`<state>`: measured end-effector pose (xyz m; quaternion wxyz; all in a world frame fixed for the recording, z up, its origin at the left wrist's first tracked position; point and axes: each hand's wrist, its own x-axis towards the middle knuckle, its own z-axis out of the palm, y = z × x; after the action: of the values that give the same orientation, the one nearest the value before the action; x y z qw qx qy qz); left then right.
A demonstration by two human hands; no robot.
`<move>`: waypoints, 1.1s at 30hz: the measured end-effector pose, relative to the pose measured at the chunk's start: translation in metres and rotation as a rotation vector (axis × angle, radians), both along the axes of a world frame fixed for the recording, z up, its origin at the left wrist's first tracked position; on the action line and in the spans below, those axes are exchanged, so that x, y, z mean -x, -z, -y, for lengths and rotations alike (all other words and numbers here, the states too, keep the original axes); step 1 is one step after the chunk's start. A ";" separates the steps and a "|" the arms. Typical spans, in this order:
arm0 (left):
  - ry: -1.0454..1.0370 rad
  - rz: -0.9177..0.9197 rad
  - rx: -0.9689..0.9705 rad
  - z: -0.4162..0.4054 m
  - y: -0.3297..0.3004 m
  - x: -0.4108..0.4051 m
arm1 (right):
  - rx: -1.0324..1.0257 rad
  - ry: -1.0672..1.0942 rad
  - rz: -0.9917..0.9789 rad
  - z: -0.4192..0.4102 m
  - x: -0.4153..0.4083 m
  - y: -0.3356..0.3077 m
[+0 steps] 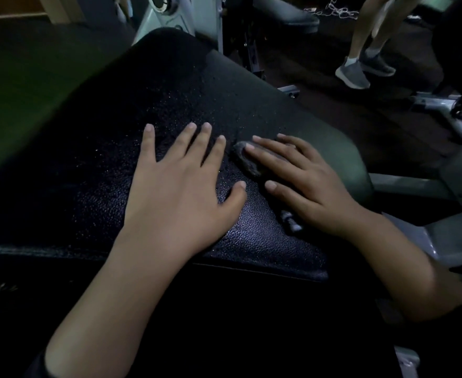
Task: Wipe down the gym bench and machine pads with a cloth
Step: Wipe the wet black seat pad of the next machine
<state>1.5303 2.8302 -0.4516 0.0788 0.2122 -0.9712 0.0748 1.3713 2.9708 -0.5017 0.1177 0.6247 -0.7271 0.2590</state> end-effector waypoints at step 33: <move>-0.009 -0.036 -0.024 0.000 0.001 0.000 | -0.036 0.076 0.047 0.076 0.029 -0.010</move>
<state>1.5302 2.8307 -0.4527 0.0935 0.2190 -0.9694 0.0598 1.3426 2.8948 -0.4917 0.0992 0.5927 -0.7573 0.2558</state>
